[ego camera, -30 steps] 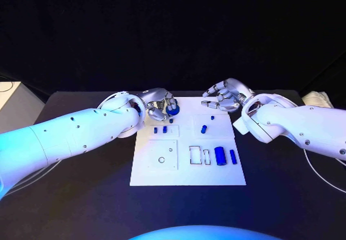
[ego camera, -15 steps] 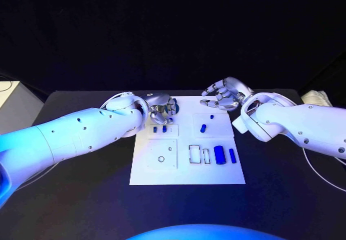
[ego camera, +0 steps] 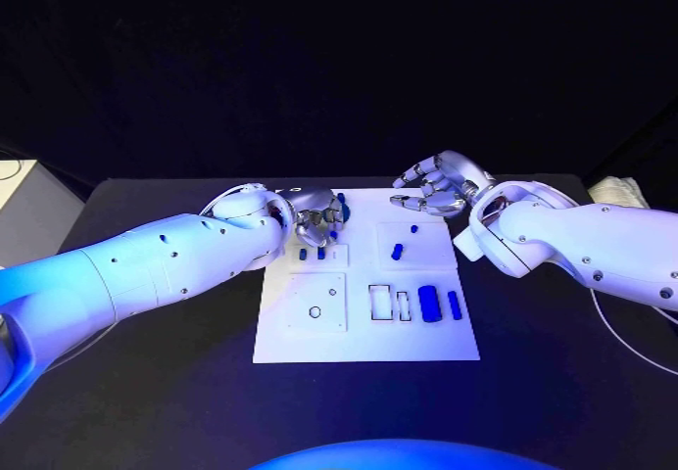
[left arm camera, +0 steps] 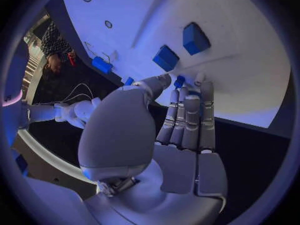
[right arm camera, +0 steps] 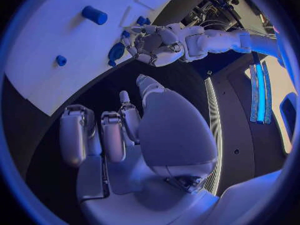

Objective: Assemble the parts on the task board

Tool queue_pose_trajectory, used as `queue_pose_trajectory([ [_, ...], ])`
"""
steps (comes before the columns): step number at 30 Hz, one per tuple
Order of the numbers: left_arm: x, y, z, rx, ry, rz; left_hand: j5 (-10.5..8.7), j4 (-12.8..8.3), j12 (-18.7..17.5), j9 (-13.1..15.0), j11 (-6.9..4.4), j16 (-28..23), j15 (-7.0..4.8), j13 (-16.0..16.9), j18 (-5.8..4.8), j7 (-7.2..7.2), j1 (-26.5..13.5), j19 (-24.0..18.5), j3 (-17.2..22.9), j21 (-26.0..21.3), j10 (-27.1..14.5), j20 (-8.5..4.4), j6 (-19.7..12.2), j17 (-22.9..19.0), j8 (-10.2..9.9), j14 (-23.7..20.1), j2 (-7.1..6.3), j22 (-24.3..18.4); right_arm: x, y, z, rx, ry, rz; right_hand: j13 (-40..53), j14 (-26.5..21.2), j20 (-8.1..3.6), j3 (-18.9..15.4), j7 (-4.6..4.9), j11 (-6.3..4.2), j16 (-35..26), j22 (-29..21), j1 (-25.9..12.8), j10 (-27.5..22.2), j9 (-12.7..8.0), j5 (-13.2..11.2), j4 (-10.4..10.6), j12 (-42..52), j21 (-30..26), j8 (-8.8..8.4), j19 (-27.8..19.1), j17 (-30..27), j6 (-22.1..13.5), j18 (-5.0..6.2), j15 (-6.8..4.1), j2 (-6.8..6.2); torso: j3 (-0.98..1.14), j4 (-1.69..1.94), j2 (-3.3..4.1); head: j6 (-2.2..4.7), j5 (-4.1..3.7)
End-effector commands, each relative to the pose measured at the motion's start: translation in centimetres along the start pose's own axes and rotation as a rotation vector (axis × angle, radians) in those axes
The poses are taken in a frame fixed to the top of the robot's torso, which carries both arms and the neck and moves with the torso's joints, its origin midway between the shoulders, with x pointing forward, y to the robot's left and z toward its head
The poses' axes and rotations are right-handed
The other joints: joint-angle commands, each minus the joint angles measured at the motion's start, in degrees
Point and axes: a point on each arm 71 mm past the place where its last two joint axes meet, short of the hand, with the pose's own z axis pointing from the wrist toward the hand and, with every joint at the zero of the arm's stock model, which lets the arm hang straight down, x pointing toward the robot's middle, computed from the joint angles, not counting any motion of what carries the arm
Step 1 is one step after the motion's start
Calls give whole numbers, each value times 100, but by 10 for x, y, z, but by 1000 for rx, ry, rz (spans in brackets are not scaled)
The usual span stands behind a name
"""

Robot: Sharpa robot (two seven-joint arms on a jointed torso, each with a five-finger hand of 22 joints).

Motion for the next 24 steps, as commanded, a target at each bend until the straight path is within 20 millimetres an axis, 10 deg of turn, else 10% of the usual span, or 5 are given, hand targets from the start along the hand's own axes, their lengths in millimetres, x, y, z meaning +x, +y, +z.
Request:
queue_pose_trajectory([
  [1, 1, -1, 1, 1, 8, 9, -19, -13, -44, -20, -20, 52, 1, -16, 83, 7, 34, 44, 68, 59, 68, -14, 82, 15, -44, 57, 73, 21, 1, 2, 0, -15, 0, -1, 347, 496, 10, 29, 8, 5, -12, 865, -32, -46, -8, 36, 7, -25, -28, 13, 113, 1083, 0, 81, 6, 8, 4, -6, 3, -7, 0],
  [24, 7, 0, 5, -13, 41, 6, -31, -165, -187, -129, -74, 384, -51, -136, 83, 26, 104, 47, 331, 345, 314, -69, 373, 249, -177, 327, 208, 224, 1, 2, 0, -17, 3, 0, 348, 495, 10, 49, 9, 5, -14, 866, -34, -44, -11, 40, 8, -24, -29, 15, 114, 1080, 0, 81, 5, 9, 0, 5, -2, -38, -30],
])
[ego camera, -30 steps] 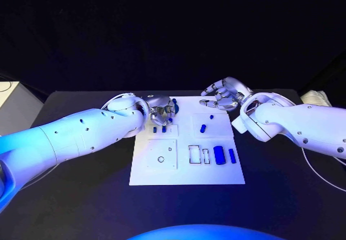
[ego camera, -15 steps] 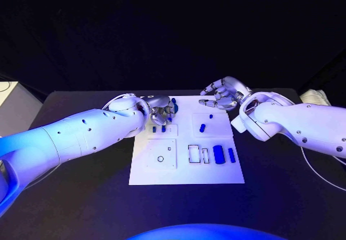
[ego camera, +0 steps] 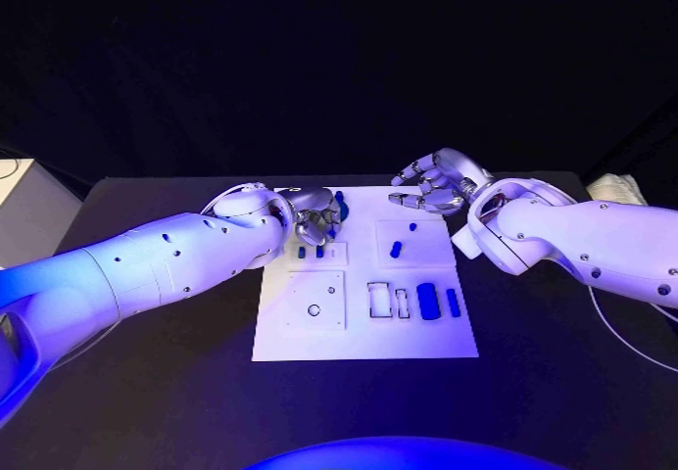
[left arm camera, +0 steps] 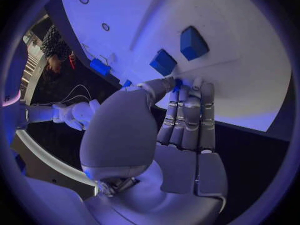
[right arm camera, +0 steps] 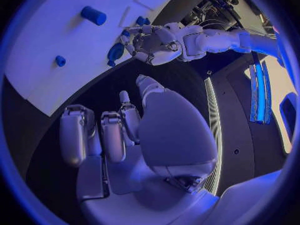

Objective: Assemble the parts on the task board

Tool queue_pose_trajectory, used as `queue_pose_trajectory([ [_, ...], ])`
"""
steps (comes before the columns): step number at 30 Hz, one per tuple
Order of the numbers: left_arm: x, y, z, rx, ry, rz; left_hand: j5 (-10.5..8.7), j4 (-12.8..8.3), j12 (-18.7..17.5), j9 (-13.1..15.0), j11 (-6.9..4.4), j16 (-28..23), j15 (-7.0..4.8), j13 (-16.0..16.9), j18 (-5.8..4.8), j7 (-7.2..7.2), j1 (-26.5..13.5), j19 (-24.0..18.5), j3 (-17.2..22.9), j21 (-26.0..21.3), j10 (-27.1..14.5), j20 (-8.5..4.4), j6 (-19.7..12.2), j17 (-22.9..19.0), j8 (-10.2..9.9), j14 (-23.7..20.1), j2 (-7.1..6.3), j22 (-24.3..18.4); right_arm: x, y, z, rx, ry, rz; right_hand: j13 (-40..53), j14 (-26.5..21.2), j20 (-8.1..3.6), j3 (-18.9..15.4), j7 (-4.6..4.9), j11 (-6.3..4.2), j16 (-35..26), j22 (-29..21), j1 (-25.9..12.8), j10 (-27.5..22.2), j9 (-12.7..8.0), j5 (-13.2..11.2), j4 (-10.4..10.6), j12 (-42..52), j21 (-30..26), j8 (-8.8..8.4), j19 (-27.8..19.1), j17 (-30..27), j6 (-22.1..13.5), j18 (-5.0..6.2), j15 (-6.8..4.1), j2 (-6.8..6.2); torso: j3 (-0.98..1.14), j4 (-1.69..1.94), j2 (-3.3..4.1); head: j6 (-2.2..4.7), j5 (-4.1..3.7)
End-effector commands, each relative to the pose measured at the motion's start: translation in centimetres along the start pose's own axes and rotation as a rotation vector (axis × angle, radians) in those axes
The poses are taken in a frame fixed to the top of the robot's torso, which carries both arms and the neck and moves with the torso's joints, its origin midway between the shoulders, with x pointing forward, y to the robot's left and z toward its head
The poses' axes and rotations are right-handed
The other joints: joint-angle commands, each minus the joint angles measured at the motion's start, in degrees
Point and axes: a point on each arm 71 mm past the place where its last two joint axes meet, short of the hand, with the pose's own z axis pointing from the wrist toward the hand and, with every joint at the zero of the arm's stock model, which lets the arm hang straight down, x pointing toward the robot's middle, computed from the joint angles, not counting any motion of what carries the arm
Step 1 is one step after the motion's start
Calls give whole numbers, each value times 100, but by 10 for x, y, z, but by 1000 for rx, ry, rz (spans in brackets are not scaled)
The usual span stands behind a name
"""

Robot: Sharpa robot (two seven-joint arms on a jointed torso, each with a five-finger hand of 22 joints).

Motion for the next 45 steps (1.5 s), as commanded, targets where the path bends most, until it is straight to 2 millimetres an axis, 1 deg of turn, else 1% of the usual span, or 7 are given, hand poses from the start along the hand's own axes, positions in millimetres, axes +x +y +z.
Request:
queue_pose_trajectory([
  [1, 3, -2, 1, 4, 20, 4, -33, -28, -41, -12, -8, 55, -11, -11, 83, 6, -3, 6, 50, 64, 91, -29, 56, 23, -35, 76, 62, 29, 1, 2, 0, -15, 1, -1, 348, 495, 10, 33, 9, 5, -14, 867, -34, -44, -5, 17, -8, -24, -29, 15, 113, 1082, -1, 81, 5, 9, -1, 2, 4, -1, -6],
  [7, 5, -2, 2, 2, 17, 1, -39, -96, -65, -13, -58, 206, -55, -30, 88, -8, 30, 22, 84, 179, 263, -58, 206, 237, -44, 284, 142, 104, 1, 2, 0, -16, 2, -1, 349, 494, 10, 38, 9, 5, -15, 867, -36, -42, -5, 18, -7, -22, -31, 17, 113, 1081, 1, 81, 5, 10, 0, 0, 1, -4, -10],
  [14, 5, -2, 3, 1, -9, 0, -54, -294, -97, 25, -155, 456, -154, -26, -18, -58, 178, 536, 159, 669, 619, -148, 486, 709, -61, 720, 305, 713, 1, 2, 0, -17, 3, -1, 355, 495, 9, 46, 9, 5, -14, 867, -40, -35, -6, 20, -4, -15, -32, 19, 113, 1084, 4, 81, 5, 17, 1, 2, -1, 4, -10],
  [19, 3, -1, 2, 7, -47, -1, -51, -418, -106, 36, -185, 548, -191, 3, -66, -84, 234, 753, 200, 891, 754, -193, 590, 922, -123, 911, 355, 982, 1, 2, 0, -17, 3, -1, 355, 495, 9, 46, 9, 5, -14, 867, -40, -35, -6, 20, -4, -15, -32, 19, 113, 1084, 4, 81, 5, 17, 1, 0, 0, 4, -15],
  [34, -8, 0, -15, 58, -128, -88, -51, -430, -218, 44, -178, 574, -182, 8, -92, -71, 84, 810, 170, 998, 806, -189, 658, 941, -250, 985, 331, 1103, 0, 2, 0, -17, 2, -1, 351, 494, 9, 53, 8, 4, -17, 860, -46, -39, -6, 23, -2, -19, -44, 21, 108, 1079, 8, 84, 5, 21, -2, 0, -10, 24, -29],
  [41, -14, 6, -29, 46, -98, -142, -49, -418, -241, 52, -184, 575, -184, 6, -91, -76, 48, 801, 145, 988, 817, -186, 671, 935, -263, 987, 324, 1097, -1, 0, -1, -13, 0, -2, 349, 493, 9, 58, 8, 4, -18, 862, -49, -40, -6, 27, -1, -20, -42, 23, 110, 1077, 9, 83, 5, 22, 2, 29, -21, 15, -25],
  [45, -15, 13, -36, 30, -80, -157, -48, -416, -247, 54, -186, 572, -184, 6, -90, -78, 41, 796, 140, 984, 821, -185, 676, 920, -266, 981, 325, 1093, -1, 0, -1, -12, 0, -2, 349, 493, 9, 58, 8, 4, -18, 862, -49, -40, -6, 27, -1, -20, -42, 23, 110, 1077, 9, 83, 5, 22, -4, 28, -13, 32, -15],
])
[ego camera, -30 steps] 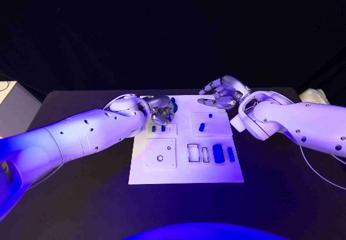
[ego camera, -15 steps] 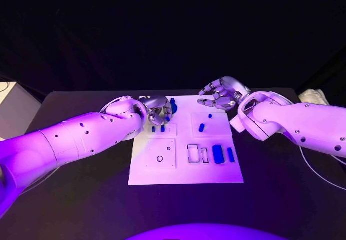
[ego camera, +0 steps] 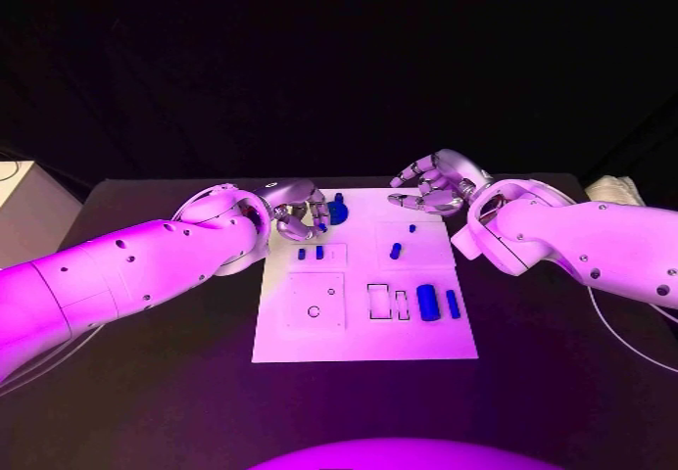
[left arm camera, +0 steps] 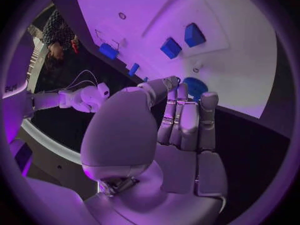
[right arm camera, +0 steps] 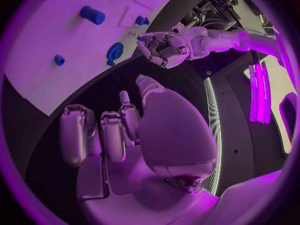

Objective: Assemble the parts on the task board

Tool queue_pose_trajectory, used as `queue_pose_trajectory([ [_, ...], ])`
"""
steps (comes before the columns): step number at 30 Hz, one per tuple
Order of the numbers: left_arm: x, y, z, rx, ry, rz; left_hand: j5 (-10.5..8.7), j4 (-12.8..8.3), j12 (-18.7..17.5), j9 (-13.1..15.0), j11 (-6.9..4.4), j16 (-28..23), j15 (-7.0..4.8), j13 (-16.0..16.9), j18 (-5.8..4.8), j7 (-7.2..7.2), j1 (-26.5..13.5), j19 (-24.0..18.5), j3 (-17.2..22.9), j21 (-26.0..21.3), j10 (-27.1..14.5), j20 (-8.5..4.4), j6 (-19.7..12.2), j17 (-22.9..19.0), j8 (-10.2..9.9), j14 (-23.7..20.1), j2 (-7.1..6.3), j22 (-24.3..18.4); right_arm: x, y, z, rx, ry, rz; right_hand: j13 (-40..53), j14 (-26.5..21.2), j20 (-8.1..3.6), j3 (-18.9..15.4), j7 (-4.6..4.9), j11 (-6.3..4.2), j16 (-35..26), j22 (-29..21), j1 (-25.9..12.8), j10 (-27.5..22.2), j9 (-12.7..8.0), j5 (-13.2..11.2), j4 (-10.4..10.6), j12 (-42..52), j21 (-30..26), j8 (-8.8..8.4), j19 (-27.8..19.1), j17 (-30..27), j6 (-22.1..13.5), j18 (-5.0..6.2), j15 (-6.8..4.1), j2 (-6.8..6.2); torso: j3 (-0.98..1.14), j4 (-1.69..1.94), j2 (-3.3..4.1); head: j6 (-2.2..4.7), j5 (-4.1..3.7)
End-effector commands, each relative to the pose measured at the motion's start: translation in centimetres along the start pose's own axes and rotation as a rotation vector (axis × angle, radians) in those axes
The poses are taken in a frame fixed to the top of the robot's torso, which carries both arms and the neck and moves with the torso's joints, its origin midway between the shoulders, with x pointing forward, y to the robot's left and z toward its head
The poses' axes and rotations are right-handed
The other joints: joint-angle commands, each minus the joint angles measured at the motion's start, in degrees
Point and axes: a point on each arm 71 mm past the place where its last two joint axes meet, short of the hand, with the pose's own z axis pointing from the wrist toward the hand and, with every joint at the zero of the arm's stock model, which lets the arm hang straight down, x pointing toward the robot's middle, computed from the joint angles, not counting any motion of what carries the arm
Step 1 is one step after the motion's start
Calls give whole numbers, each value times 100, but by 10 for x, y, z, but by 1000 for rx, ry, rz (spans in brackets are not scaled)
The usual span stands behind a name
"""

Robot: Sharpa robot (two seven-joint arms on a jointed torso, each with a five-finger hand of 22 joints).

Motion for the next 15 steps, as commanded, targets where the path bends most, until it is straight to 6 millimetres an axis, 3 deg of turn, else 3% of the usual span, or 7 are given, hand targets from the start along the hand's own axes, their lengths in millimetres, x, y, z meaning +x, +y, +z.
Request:
queue_pose_trajectory([
  [1, 1, 2, -4, -13, 44, -49, 34, 10, -36, 7, 8, 17, -3, -4, -90, 5, -59, -3, -45, 14, 37, 18, 41, -20, -13, 22, -3, -9, 0, 1, 0, -11, 2, -2, 349, 493, 9, 28, 8, 4, -19, 860, -49, -40, -7, 28, -1, -20, -17, 23, 110, 1078, 10, 83, 5, 22, -5, 7, 5, 12, 14],
  [15, -3, 23, -9, -82, 64, -26, 37, 8, -40, 9, 6, 19, -5, -4, -90, 2, -57, 2, -44, 15, 41, 18, 46, -12, -15, 26, 1, -4, 0, 0, -1, -9, 1, -2, 349, 493, 9, 28, 8, 4, -19, 860, -49, -40, -7, 28, -1, -20, -17, 23, 110, 1078, 10, 83, 5, 22, -5, -14, 19, -5, 44],
])
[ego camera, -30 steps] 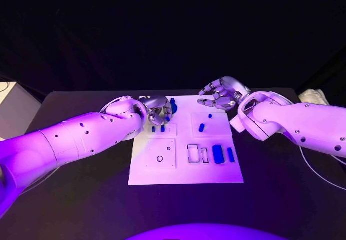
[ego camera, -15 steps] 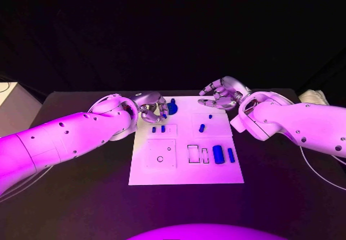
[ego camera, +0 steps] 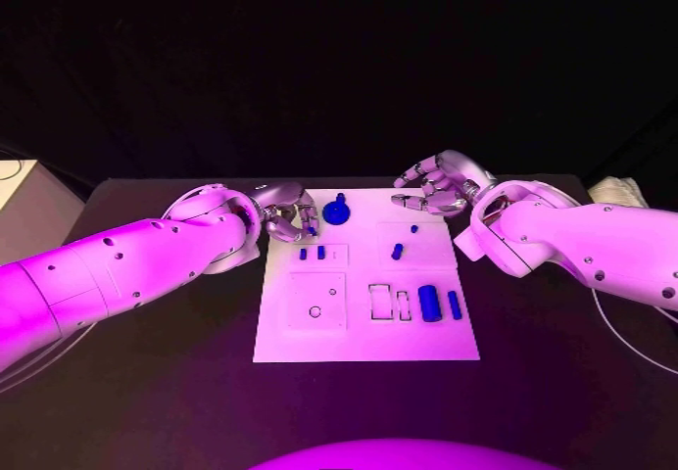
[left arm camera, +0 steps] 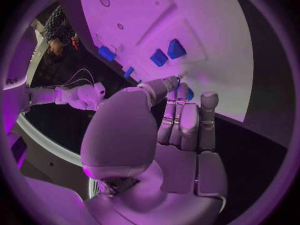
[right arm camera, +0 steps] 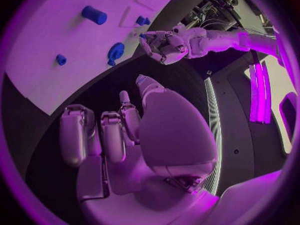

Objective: Assemble the parts on the task board

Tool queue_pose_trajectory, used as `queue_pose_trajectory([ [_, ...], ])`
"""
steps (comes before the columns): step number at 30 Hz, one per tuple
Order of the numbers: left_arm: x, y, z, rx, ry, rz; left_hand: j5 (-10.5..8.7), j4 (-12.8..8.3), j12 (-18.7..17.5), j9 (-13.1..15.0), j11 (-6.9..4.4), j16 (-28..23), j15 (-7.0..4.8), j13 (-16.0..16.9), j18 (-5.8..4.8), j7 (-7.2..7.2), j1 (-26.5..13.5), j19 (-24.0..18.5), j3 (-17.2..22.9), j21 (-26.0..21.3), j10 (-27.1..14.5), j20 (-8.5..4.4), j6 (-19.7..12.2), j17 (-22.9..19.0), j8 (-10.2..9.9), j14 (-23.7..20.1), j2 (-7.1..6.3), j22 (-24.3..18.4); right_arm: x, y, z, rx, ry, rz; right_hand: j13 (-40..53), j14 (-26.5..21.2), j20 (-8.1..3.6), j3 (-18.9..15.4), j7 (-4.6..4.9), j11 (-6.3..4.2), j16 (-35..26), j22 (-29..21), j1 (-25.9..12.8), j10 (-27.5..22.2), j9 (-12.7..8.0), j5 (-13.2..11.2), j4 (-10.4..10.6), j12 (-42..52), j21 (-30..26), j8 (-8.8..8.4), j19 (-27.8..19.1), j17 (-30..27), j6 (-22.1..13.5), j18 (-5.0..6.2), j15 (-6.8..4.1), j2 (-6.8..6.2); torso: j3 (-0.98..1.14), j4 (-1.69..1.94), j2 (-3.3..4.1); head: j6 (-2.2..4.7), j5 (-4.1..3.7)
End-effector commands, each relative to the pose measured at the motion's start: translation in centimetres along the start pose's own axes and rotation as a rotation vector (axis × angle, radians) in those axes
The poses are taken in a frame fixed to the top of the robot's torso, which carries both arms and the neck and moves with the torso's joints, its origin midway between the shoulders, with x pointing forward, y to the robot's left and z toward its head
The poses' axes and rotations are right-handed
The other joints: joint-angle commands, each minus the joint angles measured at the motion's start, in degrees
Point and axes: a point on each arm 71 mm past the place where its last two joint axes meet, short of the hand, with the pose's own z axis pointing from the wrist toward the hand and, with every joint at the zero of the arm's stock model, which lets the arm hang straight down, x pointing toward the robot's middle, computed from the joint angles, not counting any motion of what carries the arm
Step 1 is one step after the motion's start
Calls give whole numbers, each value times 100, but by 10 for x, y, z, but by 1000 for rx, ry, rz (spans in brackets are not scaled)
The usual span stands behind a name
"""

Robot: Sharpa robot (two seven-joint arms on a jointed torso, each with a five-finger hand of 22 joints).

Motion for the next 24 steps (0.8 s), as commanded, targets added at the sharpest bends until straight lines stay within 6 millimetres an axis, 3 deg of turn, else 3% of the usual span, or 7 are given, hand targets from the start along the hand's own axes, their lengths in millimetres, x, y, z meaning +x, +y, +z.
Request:
queue_pose_trajectory([
  [1, 0, 1, 1, -13, 18, 1, 28, -12, -41, 10, 5, 18, -6, 9, -90, 2, -50, 3, -28, 15, 43, 17, 47, -2, -18, 26, 8, -2, 0, 1, 0, -11, 2, -2, 349, 493, 9, 28, 8, 4, -19, 861, -49, -40, -7, 28, -1, -20, -18, 23, 110, 1079, 9, 83, 5, 22, -2, -3, 5, -11, 1],
  [14, 1, -1, 8, -13, 13, 15, 29, -15, -45, 11, 5, 20, -6, 9, -92, 1, -47, 11, -27, 18, 45, 17, 48, 4, -22, 29, 10, 6, 1, 1, 0, -12, 4, -2, 349, 493, 9, 28, 8, 4, -19, 861, -49, -40, -7, 28, -1, -20, -18, 23, 110, 1079, 9, 83, 5, 22, 3, -14, 4, -26, 8],
  [24, 4, -5, 14, -9, 24, 16, 28, -17, -52, 13, 6, 21, -7, 9, -92, 3, -47, 13, -28, 18, 49, 15, 50, 5, -28, 30, 12, 9, 1, 2, 0, -12, 5, -1, 349, 493, 9, 28, 8, 4, -19, 861, -49, -40, -7, 28, -1, -20, -18, 23, 110, 1079, 9, 83, 5, 22, 4, 0, -2, -35, -6],
])
